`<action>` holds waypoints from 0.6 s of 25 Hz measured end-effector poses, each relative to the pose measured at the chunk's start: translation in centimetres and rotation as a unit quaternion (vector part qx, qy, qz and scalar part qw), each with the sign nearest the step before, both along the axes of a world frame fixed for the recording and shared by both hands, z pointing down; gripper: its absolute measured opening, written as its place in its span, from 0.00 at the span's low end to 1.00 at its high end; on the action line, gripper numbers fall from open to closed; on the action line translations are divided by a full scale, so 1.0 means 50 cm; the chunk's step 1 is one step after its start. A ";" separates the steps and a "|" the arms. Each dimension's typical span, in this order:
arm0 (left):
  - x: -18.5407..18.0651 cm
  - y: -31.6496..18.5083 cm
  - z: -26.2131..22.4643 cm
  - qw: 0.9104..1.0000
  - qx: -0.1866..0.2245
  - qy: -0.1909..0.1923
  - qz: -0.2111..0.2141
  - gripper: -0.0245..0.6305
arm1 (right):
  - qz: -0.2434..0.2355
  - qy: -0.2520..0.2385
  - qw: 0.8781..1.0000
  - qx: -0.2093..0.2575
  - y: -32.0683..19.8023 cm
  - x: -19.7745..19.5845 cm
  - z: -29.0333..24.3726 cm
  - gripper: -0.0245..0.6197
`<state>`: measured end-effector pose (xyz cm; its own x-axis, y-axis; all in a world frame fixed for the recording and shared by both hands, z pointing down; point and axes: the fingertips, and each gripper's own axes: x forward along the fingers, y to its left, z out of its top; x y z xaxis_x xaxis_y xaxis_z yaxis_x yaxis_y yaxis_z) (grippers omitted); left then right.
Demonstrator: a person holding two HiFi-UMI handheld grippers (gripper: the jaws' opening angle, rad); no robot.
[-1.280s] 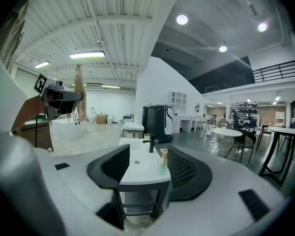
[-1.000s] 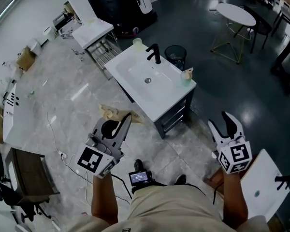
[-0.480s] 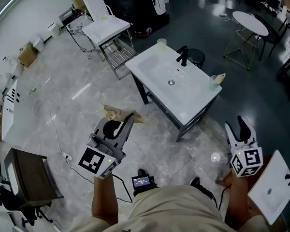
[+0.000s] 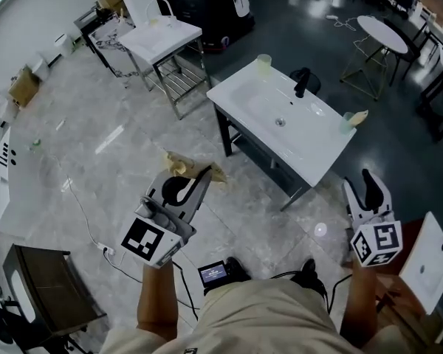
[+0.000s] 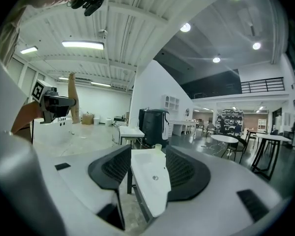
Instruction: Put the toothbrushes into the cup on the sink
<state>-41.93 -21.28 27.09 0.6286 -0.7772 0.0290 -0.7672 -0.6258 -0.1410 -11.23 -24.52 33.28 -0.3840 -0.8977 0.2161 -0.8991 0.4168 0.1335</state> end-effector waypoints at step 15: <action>-0.126 -0.094 0.025 1.000 -0.012 0.011 0.006 0.08 | -0.026 0.004 1.000 -0.010 -0.110 -0.181 0.017 0.38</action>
<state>-48.22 -25.97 28.36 0.6386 -0.7688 0.0343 -0.7623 -0.6381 -0.1084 -20.30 -30.02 34.12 -0.4281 -0.8720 0.2375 -0.8753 0.4654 0.1313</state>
